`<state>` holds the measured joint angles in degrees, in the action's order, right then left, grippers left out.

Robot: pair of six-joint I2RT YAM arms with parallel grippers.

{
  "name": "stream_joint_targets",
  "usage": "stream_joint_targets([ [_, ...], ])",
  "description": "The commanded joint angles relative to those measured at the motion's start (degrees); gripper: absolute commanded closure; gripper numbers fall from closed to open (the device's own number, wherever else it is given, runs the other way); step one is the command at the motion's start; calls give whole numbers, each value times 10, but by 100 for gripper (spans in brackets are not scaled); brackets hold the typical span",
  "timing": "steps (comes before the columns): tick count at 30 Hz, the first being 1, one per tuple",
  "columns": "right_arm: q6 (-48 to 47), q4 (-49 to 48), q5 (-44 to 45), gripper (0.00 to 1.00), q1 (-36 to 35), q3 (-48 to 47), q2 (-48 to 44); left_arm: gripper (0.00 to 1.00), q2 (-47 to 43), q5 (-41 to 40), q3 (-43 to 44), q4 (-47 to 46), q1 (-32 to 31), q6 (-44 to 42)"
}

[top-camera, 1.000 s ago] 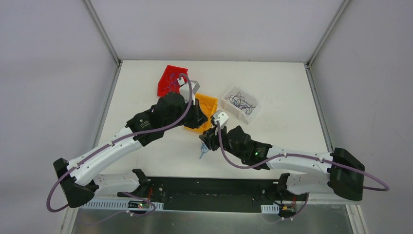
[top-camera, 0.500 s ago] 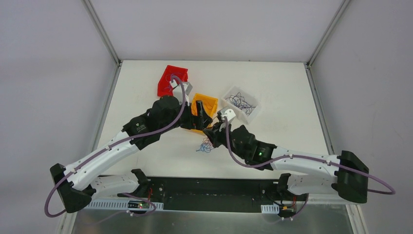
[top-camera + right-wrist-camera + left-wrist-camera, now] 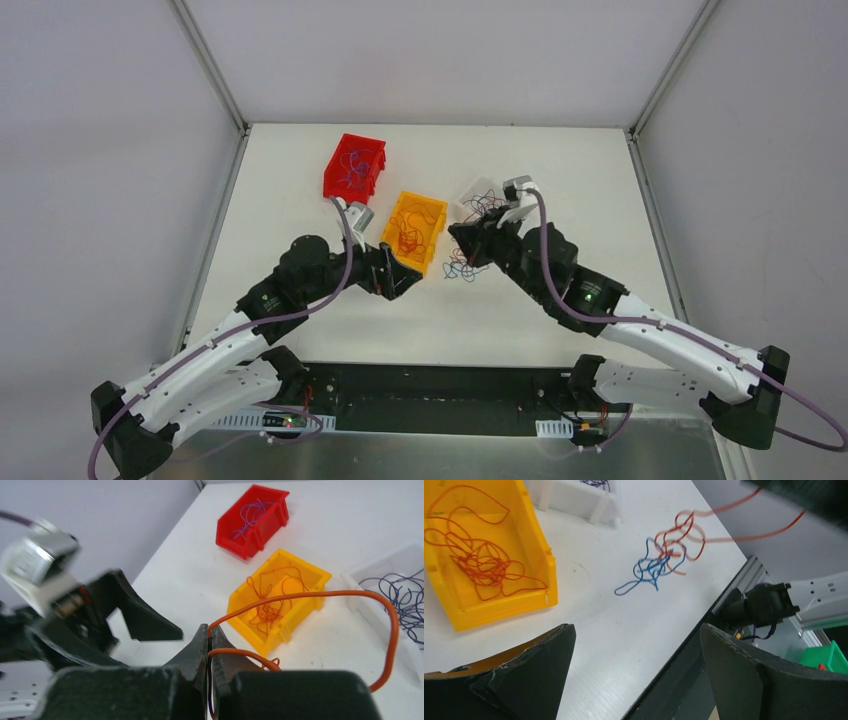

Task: Untangle the cables

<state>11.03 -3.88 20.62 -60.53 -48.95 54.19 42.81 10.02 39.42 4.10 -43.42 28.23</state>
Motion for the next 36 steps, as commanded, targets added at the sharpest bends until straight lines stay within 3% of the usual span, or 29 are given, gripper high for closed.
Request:
stream_joint_targets([
  [1,57,79,-43,100,22,-91,-9,2,-7,91,-64,-195,1,-30],
  [10,112,110,-108,100,35,-171,27,3,63,109,-30,-216,-21,-83],
  [19,142,105,-123,100,37,-184,36,5,114,138,-15,-248,-24,-84],
  [26,155,98,-119,100,41,-184,34,21,158,155,7,-232,-26,-89],
  [29,156,97,-120,100,43,-187,34,38,168,142,8,-226,-26,-94],
  [33,156,97,-120,100,46,-185,33,78,171,123,8,-224,-26,-96],
  [36,156,97,-115,100,49,-179,30,100,166,112,9,-207,-26,-95],
])
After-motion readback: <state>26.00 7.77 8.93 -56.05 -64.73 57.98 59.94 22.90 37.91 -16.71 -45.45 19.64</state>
